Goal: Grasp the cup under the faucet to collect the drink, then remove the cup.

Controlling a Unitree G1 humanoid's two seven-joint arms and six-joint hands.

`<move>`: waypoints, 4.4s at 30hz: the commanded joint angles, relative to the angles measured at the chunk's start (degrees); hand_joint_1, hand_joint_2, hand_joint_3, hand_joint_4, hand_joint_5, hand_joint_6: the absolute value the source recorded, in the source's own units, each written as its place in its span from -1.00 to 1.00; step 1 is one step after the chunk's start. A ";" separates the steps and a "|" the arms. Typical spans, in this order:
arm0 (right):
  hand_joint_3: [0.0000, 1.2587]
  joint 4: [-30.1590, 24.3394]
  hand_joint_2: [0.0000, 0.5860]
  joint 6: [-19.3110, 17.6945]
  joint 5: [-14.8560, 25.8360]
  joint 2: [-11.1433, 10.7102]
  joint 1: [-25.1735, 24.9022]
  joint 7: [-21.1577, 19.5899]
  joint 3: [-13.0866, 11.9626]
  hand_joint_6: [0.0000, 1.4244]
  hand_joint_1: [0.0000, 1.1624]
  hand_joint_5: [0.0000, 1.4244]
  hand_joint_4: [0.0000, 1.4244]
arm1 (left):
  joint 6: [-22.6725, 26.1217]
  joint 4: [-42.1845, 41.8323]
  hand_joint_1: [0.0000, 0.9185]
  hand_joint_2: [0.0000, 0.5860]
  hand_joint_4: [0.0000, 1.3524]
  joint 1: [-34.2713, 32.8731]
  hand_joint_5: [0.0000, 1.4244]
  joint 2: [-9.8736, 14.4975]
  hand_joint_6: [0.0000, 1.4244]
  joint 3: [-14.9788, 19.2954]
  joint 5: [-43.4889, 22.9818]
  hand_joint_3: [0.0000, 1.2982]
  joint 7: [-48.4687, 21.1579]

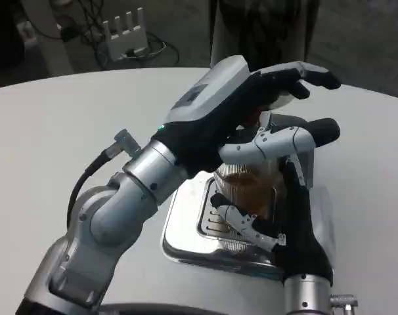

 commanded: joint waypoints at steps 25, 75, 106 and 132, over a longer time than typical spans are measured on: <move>-0.64 3.27 -0.42 4.94 0.63 3.40 -3.25 -2.60 1.25 -0.40 0.47 -0.38 -0.45 | -0.19 3.27 -1.00 -0.54 -0.63 0.41 -0.54 0.39 -0.61 0.53 -1.97 -0.51 -1.28; 0.51 -10.15 -0.72 8.27 -5.90 0.28 3.95 -2.56 4.13 1.00 0.55 0.85 0.52 | 21.52 -22.64 -1.00 -0.65 -1.00 11.17 -1.00 -2.08 -0.99 7.24 -19.58 -1.00 -5.13; 0.52 -21.24 -0.72 7.47 -5.80 0.14 11.31 -0.41 6.16 1.00 0.55 0.83 0.51 | 24.33 -43.93 -1.00 -0.61 -0.88 30.30 -0.79 -0.50 -0.84 17.90 -18.59 -0.93 -0.89; 0.52 -39.39 -0.73 7.30 -4.84 -1.99 24.55 9.38 8.15 1.00 0.54 0.83 0.52 | -13.08 -18.23 -1.00 -0.51 -1.00 42.45 -1.00 10.05 -1.00 21.42 -2.94 -1.00 0.95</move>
